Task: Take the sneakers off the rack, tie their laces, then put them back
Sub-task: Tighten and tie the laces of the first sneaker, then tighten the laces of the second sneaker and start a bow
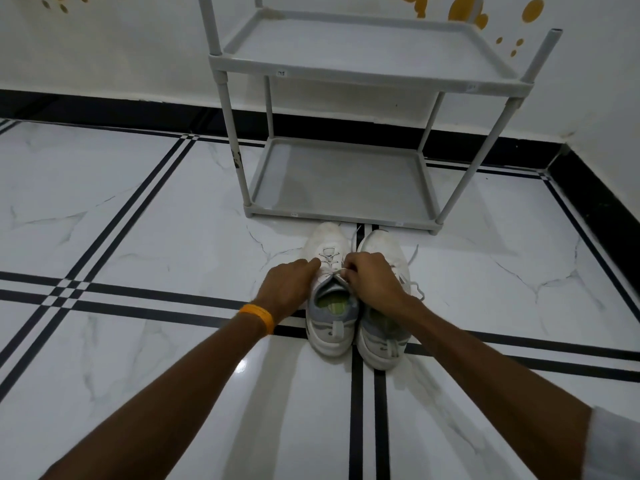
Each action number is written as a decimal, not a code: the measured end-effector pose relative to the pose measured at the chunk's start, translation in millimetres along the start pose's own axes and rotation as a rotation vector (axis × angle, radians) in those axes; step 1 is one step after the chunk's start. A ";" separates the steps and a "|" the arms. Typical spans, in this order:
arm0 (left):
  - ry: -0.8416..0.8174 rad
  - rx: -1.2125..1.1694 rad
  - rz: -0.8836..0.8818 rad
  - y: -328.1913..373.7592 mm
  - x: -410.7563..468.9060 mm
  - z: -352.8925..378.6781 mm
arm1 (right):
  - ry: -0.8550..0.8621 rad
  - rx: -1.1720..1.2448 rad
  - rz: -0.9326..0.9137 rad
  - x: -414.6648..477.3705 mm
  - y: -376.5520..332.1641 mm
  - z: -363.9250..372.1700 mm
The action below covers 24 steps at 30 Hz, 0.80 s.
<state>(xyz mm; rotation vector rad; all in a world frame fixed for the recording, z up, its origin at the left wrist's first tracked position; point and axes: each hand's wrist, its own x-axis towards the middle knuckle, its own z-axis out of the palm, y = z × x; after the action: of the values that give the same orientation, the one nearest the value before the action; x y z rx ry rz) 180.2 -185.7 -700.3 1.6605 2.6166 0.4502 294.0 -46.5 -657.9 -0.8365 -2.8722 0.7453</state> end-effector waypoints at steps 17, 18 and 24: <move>-0.072 0.115 0.182 -28.8 -17.9 -10.9 | -0.019 -0.206 -0.162 -12.6 -2.6 14.0; -0.066 0.120 0.179 -34.3 -21.2 -13.1 | -0.028 -0.190 -0.169 -12.7 -10.0 15.4; -0.081 0.170 0.105 -77.5 -44.3 -31.0 | -0.155 -0.001 -0.213 -5.3 -55.4 32.0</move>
<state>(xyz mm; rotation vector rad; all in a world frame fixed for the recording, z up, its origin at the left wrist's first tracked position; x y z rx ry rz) 126.0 -263.0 -696.0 1.8286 2.5823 0.1614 265.3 -103.9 -659.9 -0.4810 -3.0318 0.8159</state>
